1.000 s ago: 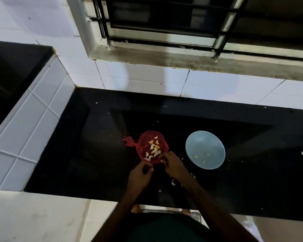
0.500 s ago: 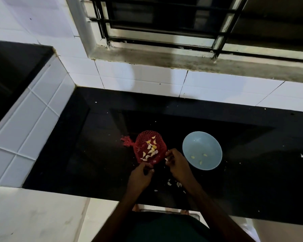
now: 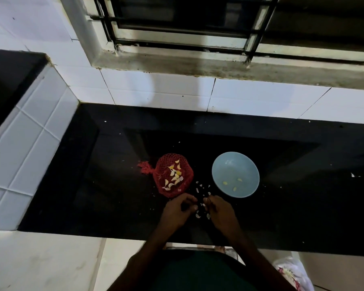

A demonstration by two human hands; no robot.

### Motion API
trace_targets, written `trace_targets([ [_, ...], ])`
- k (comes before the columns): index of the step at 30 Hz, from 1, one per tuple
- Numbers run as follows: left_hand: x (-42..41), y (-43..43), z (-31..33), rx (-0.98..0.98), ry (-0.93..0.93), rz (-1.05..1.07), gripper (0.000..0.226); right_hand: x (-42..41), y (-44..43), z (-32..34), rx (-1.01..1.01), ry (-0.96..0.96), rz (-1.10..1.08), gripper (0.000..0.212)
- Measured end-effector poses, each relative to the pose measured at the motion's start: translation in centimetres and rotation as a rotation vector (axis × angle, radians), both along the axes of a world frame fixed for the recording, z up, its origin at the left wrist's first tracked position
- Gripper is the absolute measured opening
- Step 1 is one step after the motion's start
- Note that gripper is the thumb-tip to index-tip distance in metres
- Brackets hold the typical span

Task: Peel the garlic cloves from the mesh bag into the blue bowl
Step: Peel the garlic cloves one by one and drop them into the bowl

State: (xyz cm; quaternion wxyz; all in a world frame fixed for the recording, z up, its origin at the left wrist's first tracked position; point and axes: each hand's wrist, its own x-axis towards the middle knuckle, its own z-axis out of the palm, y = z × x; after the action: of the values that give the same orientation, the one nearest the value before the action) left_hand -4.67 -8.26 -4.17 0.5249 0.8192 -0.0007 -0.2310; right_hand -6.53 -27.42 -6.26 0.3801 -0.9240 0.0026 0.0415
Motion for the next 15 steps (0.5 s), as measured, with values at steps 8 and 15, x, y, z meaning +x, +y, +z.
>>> trace_targets([
  [8, 0.4, -1.0, 0.3, -0.123, -0.065, 0.033, 0.018, -0.2, 0.9, 1.0, 0.397, 0.176, -0.066, 0.028],
  [15, 0.0, -0.6, 0.0, -0.059, -0.102, -0.001, 0.013, -0.2, -0.1, 1.7, 0.272, 0.240, 0.144, 0.027],
])
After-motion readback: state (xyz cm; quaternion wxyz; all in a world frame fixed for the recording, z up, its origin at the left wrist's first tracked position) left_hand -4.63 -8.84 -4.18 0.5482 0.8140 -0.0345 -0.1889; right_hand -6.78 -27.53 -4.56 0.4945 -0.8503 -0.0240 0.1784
